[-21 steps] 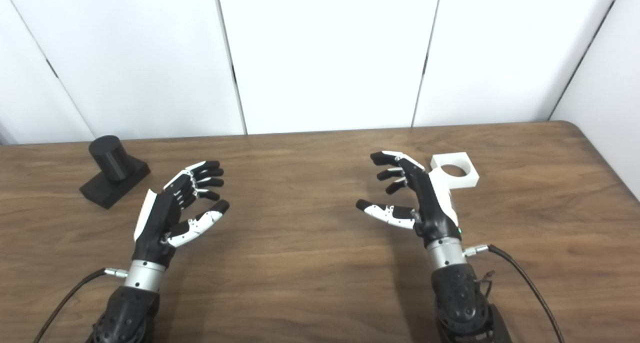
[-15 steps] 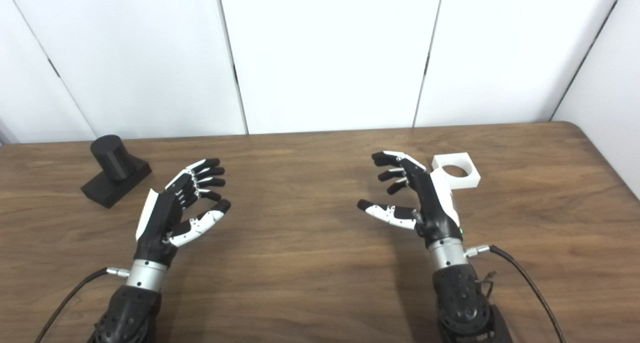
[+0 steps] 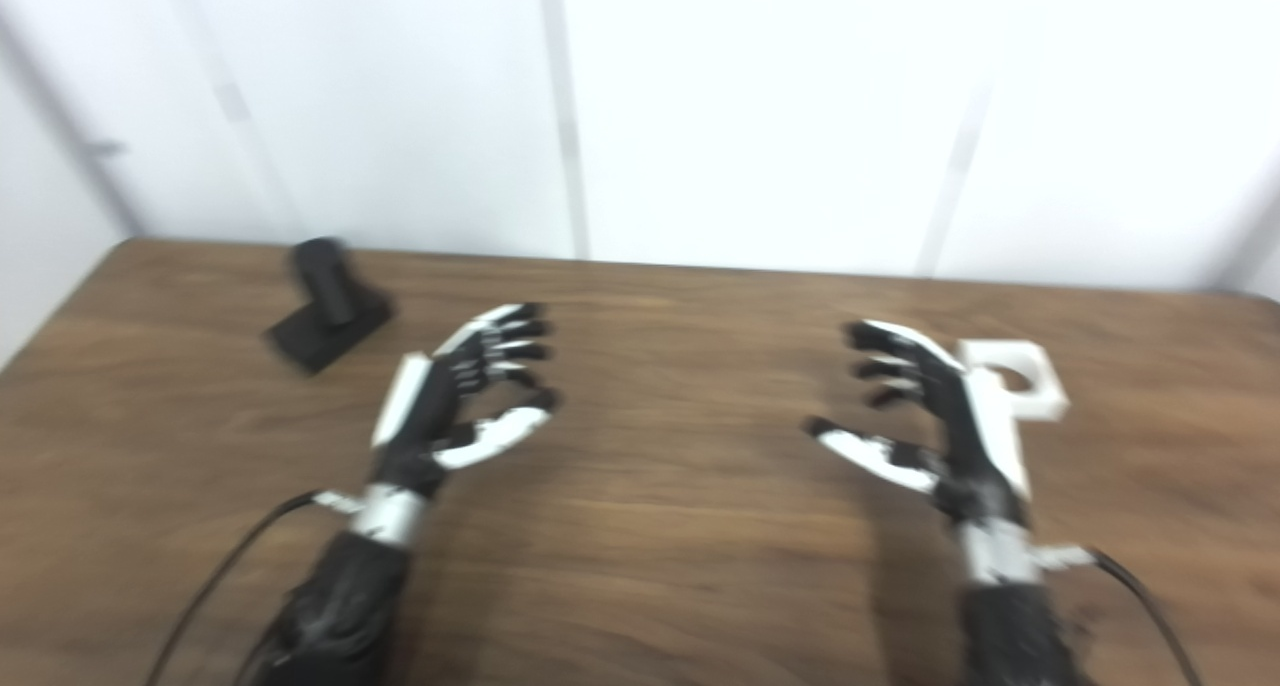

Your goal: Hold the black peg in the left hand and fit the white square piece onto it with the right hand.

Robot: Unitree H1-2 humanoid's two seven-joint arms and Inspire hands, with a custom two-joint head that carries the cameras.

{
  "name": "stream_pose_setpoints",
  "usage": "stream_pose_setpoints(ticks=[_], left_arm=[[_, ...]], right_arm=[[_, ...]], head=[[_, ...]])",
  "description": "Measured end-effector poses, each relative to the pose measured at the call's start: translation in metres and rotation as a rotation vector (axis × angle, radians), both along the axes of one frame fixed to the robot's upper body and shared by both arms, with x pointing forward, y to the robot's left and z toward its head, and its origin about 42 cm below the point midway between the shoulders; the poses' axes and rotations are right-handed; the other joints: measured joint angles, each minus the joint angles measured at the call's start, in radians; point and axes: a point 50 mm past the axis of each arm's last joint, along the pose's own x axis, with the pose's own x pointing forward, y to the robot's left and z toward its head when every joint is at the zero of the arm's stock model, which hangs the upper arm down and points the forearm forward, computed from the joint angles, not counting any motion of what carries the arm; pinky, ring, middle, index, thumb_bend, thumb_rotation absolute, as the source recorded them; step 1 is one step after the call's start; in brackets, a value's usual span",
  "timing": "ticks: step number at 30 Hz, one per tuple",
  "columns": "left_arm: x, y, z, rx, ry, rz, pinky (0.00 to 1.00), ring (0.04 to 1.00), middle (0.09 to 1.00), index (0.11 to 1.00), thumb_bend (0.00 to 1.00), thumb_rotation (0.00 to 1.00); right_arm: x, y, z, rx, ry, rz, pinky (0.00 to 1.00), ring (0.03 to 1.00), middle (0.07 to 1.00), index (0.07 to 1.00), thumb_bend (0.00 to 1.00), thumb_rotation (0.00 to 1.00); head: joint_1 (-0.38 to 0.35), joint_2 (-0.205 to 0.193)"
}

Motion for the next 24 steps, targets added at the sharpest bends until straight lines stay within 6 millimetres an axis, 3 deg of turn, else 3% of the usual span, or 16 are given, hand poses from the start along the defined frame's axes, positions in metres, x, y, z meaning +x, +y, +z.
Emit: stream_pose_setpoints(ticks=[2, 7, 19, 23, 24], left_arm=[[0.000, -0.007, 0.000, -0.013, 0.000, -0.004, 0.60, 0.737, 0.792, 0.801, 0.58, 0.20], [-0.001, -0.016, -0.001, -0.014, 0.001, -0.014, 0.61, 0.736, 0.786, 0.800, 0.59, 0.18], [-0.001, -0.015, -0.001, -0.008, 0.003, -0.003, 0.63, 0.765, 0.816, 0.804, 0.61, 0.14], [0.000, -0.014, 0.006, 0.046, -0.004, 0.020, 0.63, 0.747, 0.798, 0.793, 0.64, 0.16], [0.000, -0.012, 0.009, 0.075, -0.015, 0.030, 0.64, 0.757, 0.800, 0.805, 0.65, 0.20]], right_arm=[[-0.001, -0.006, 0.000, -0.001, 0.003, 0.003, 0.50, 0.653, 0.733, 0.709, 0.57, 0.00], [-0.002, -0.012, 0.001, 0.016, 0.007, 0.002, 0.50, 0.632, 0.733, 0.701, 0.56, 0.00], [-0.005, -0.009, 0.006, 0.022, 0.003, 0.004, 0.50, 0.633, 0.722, 0.698, 0.57, 0.00], [-0.006, -0.009, 0.007, 0.021, 0.003, 0.002, 0.50, 0.633, 0.719, 0.693, 0.57, 0.00], [-0.006, -0.009, 0.008, 0.021, 0.004, 0.001, 0.50, 0.629, 0.717, 0.696, 0.57, 0.00]], head=[[0.040, -0.012], [0.056, -0.022], [0.059, -0.035], [0.068, -0.035], [0.071, -0.035]])
